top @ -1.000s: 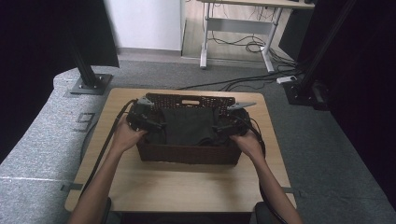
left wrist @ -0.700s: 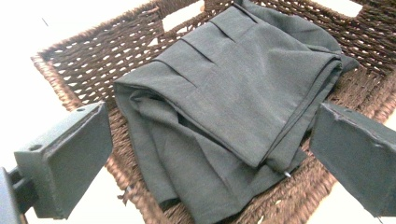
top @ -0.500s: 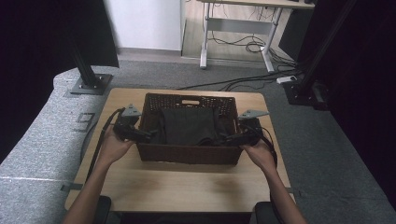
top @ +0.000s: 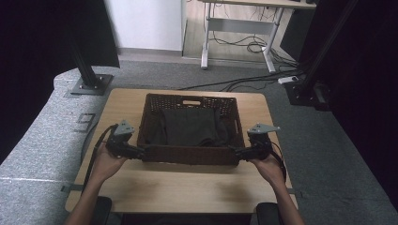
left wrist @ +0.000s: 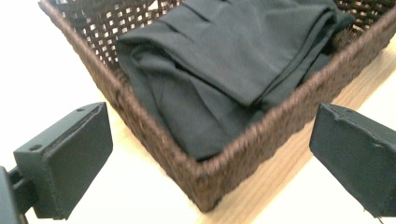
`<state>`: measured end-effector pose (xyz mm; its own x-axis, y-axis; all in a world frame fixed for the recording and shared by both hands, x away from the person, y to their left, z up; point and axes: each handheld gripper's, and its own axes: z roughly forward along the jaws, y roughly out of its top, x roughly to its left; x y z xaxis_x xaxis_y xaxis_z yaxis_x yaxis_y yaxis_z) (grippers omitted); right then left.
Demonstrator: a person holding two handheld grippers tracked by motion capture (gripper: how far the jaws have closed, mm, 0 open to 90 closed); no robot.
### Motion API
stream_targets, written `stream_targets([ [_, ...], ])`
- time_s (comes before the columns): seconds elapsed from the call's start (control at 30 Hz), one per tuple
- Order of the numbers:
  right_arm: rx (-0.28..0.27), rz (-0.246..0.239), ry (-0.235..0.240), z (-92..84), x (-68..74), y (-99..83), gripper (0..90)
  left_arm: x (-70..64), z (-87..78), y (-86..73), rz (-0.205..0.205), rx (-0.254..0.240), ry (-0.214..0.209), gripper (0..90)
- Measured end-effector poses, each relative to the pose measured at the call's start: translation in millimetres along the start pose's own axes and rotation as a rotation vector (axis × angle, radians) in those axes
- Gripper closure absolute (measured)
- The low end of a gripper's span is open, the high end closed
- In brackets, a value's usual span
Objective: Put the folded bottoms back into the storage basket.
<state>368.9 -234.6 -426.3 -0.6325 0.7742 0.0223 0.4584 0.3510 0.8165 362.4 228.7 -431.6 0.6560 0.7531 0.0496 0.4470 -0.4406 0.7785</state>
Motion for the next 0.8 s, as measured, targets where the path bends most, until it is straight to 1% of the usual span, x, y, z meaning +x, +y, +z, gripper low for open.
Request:
stream_targets([
  [0.13,0.002,0.0,-0.002,0.6,-0.9,-13.5,0.0,-1.0,2.5,-15.4,-0.004,0.006,0.007,0.0],
  [0.2,0.001,0.005,-0.001,1.9,-1.5,-21.1,0.0,-1.9,4.4,-22.7,0.003,0.013,0.019,0.0],
  [0.27,0.007,0.015,-0.002,4.4,-2.3,-29.7,0.0,-2.7,7.2,-30.4,0.006,0.019,0.028,0.0],
  [0.33,0.017,0.017,-0.001,7.7,-2.8,-37.6,0.0,-2.7,10.4,-38.4,0.005,0.029,0.028,0.0],
  [0.4,0.029,0.02,-0.005,11.2,-3.3,-45.5,0.0,-2.2,14.3,-46.4,-0.006,0.033,0.027,0.0],
  [0.43,0.031,0.022,-0.009,12.7,-3.6,-49.4,0.0,-2.0,16.5,-50.4,-0.019,0.029,0.022,0.0],
  [0.5,0.033,0.036,-0.01,15.3,-4.9,-57.3,0.0,-0.9,20.1,-57.7,-0.032,0.038,0.016,0.0],
  [0.6,0.04,0.057,-0.013,19.6,-7.6,-69.3,0.0,-0.2,26.1,-68.2,-0.046,0.039,0.007,0.0],
  [0.73,0.055,0.075,-0.023,26.5,-10.8,-84.9,0.0,1.4,35.3,-82.4,-0.064,0.063,0.003,0.0],
  [0.8,0.063,0.079,-0.028,30.1,-12.1,-92.3,0.0,1.4,40.2,-89.4,-0.058,0.084,0.013,0.0],
])
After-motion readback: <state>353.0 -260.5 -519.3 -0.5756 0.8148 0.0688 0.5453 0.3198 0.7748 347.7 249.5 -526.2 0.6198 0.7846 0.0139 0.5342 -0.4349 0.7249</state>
